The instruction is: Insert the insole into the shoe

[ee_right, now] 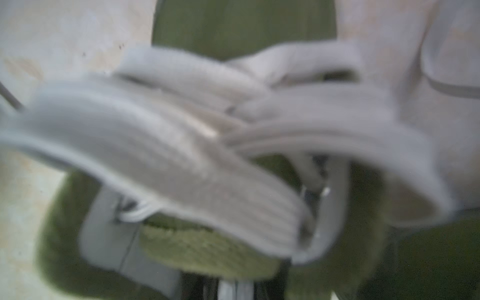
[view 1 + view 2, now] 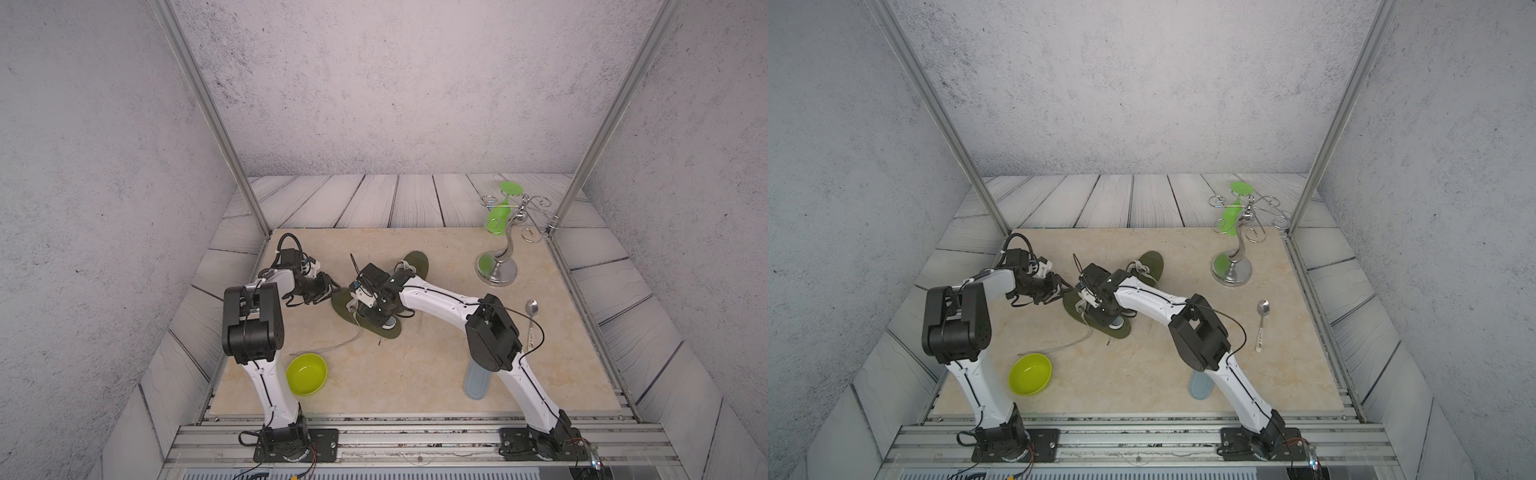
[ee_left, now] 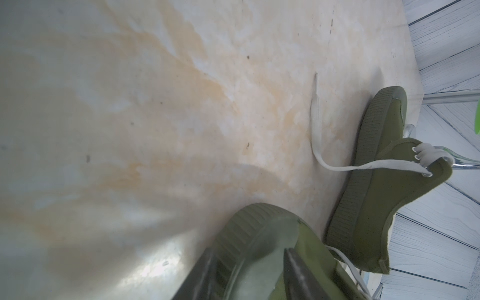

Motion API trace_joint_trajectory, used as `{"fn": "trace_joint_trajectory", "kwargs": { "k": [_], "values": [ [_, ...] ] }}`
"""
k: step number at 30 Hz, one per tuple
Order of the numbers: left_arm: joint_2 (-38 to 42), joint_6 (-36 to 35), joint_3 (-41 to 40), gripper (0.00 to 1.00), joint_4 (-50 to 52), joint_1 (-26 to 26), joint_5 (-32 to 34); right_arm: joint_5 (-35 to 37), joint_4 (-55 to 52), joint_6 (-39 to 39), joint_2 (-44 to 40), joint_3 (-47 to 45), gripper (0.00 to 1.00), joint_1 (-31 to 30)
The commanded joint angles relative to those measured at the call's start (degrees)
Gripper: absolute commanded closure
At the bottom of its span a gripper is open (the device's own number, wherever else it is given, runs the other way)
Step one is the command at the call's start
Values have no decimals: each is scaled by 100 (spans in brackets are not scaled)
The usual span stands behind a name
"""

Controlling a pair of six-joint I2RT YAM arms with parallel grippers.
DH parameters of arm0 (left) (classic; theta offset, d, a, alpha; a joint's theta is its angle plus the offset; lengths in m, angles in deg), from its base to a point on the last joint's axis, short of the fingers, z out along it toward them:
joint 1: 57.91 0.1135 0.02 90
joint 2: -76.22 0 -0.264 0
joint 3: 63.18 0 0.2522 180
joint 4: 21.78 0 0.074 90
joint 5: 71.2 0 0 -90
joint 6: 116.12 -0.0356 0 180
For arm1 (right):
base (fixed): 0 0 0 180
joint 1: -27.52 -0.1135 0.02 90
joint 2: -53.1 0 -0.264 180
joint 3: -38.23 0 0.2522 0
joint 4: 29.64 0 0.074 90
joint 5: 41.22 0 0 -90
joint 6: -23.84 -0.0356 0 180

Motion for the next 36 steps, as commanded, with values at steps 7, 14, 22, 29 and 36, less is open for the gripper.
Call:
{"fn": "trace_joint_trajectory", "kwargs": {
  "k": [7,14,22,29,36],
  "values": [
    [15,-22,-71,55,214,-130,-244,112,1282,561,-247,-381,75,32],
    [14,5,-60,55,166,-157,-308,-170,1927,526,-131,-511,73,41],
    [57,-89,180,55,344,-160,-273,-230,1986,453,-16,-386,65,41],
    [358,-408,734,52,992,-133,244,-85,1258,392,-383,-288,42,41],
    [625,-631,1038,51,1504,-132,540,37,906,228,-807,-513,31,41]
  ]
}}
